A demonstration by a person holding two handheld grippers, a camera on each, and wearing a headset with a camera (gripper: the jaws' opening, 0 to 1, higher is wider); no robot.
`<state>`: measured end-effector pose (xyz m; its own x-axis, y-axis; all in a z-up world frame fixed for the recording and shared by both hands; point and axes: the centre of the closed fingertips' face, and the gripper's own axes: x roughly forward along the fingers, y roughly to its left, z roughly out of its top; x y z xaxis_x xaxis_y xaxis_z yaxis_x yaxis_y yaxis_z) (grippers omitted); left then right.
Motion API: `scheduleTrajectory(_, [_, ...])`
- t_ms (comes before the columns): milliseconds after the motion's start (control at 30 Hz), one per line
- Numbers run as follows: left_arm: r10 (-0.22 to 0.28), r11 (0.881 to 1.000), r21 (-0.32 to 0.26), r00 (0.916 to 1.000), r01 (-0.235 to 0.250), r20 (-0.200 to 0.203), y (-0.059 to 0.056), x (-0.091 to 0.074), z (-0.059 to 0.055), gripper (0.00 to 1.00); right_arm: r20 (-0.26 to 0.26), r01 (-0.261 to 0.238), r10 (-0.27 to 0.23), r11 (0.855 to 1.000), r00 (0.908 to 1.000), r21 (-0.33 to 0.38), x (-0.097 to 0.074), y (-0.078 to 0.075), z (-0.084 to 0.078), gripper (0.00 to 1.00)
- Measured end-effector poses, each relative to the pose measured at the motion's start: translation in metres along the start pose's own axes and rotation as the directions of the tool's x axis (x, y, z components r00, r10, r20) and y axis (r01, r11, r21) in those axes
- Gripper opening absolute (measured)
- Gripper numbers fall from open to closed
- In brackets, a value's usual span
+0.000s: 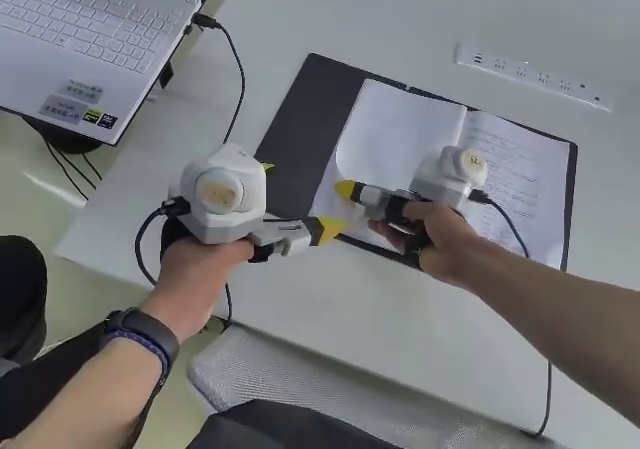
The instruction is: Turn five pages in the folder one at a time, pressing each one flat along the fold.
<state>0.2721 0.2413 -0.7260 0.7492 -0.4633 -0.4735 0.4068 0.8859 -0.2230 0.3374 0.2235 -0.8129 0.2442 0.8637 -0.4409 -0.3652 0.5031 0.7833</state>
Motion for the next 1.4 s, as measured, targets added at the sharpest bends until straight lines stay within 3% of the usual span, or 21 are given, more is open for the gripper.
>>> scheduleTrajectory(67, [0.002, 1.0, -0.005, 1.0, -0.002, -0.002, 0.0, 0.0, -0.001, 0.76, -0.013, 0.019, -0.018, 1.0, 0.9997, 0.015, 0.004, -0.005, -0.004, 0.01])
scheduleTrajectory(233, [-0.001, 1.0, -0.002, 1.0, 0.001, -0.009, -0.001, 0.002, -0.002, 0.77, 0.01, 0.026, -0.026, 1.0, 0.9996, 0.016, 0.003, -0.001, -0.005, 0.0])
scheduleTrajectory(467, [-0.015, 1.0, 0.007, 0.9996, 0.015, -0.023, -0.003, 0.004, -0.003, 0.77, 0.04, -0.005, 0.004, 1.0, 0.9992, 0.018, 0.003, 0.007, -0.005, 0.12])
scheduleTrajectory(533, [-0.02, 1.0, 0.006, 0.9995, 0.021, -0.023, -0.005, 0.004, -0.003, 0.76, 0.057, -0.012, 0.008, 0.998, 0.9983, 0.068, 0.004, 0.007, -0.003, 0.15])
scheduleTrajectory(733, [-0.03, 0.999, 0.009, 0.9994, 0.03, -0.019, -0.008, 0.004, 0.0, 0.72, 0.08, -0.014, 0.009, 0.998, 0.9968, 0.059, 0.005, 0.009, -0.002, 0.21])
scheduleTrajectory(900, [-0.037, 0.999, 0.006, 0.9993, 0.037, 0.006, -0.008, 0.003, 0.004, 0.58, 0.078, -0.034, 0.027, 0.995, 0.9966, 0.097, 0.005, 0.014, 0.0, 0.28])
scheduleTrajectory(1033, [-0.049, 0.999, 0.021, 0.9987, 0.049, -0.012, -0.011, 0.004, 0.001, 0.55, 0.074, -0.046, 0.041, 0.997, 0.9964, 0.064, 0.002, 0.022, 0.003, 0.36])
scheduleTrajectory(1167, [-0.063, 0.997, 0.044, 0.9978, 0.064, -0.02, -0.014, 0.008, 0.004, 0.51, 0.109, -0.062, 0.055, 0.996, 0.9926, 0.063, -0.005, 0.026, 0.012, 0.36])
scheduleTrajectory(1400, [-0.081, 0.993, 0.078, 0.9958, 0.084, -0.044, -0.007, 0.026, 0.004, 0.38, 0.164, -0.072, 0.067, 0.997, 0.9841, 0.023, -0.025, 0.027, 0.035, 0.36])
